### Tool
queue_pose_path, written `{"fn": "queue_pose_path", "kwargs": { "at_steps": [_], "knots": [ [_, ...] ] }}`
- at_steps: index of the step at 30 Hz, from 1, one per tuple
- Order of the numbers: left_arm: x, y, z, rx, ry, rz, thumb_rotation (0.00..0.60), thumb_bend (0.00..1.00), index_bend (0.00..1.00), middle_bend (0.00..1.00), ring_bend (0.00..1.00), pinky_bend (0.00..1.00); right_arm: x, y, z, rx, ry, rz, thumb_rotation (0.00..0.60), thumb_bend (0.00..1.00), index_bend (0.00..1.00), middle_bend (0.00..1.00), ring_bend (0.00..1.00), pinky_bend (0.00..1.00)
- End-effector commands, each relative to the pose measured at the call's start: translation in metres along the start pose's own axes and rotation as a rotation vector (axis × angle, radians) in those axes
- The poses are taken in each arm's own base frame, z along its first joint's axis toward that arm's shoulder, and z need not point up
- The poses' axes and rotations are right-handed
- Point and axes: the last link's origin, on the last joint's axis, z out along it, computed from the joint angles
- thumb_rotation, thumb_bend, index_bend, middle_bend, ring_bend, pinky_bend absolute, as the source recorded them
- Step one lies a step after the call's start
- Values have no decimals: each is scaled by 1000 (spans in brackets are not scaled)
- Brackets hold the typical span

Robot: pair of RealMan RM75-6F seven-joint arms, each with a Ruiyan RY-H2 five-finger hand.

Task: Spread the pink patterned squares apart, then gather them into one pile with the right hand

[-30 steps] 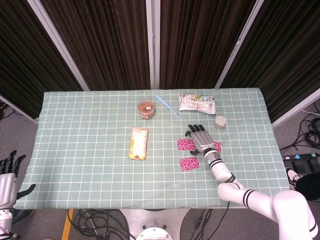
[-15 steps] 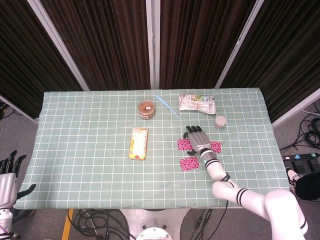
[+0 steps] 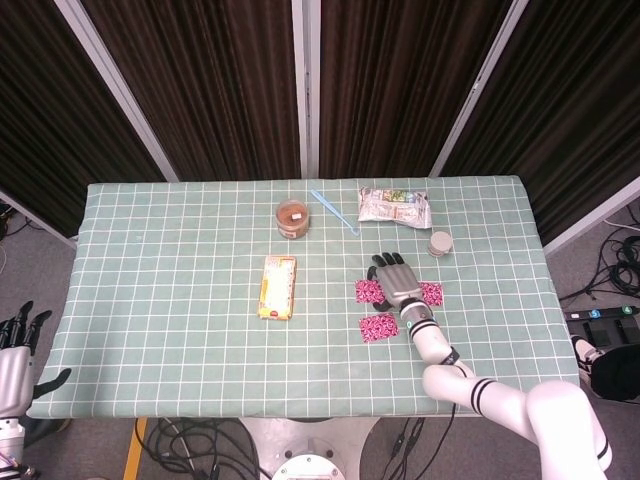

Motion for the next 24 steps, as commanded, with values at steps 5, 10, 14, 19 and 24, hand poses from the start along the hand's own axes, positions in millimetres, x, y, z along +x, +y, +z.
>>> {"fn": "queue_pose_path", "kwargs": {
  "at_steps": [5, 10, 14, 19, 24],
  "knots": [
    [1, -1, -1, 2, 1, 0, 600, 156, 209, 146, 141, 145, 7, 5, -8, 11, 28, 10, 568, 139, 400, 89, 0, 0],
    [1, 0, -1, 0, 4, -1, 600, 157, 209, 146, 141, 145, 14, 14, -27, 35, 47, 8, 566, 139, 398, 89, 0, 0],
    [1, 1, -1, -4, 6, -2, 600, 157, 209, 146, 141, 145, 12, 17, -49, 72, 25, 20, 570, 140, 396, 90, 0, 0],
    [1, 2, 0, -11, 5, -3, 600, 156, 209, 146, 141, 145, 3, 18, -73, 120, -12, 21, 571, 138, 395, 89, 0, 0],
    [1, 3, 1, -15, 9, -3, 600, 157, 209, 146, 141, 145, -6, 13, -79, 162, -26, -18, 572, 138, 395, 89, 0, 0]
  ]
}}
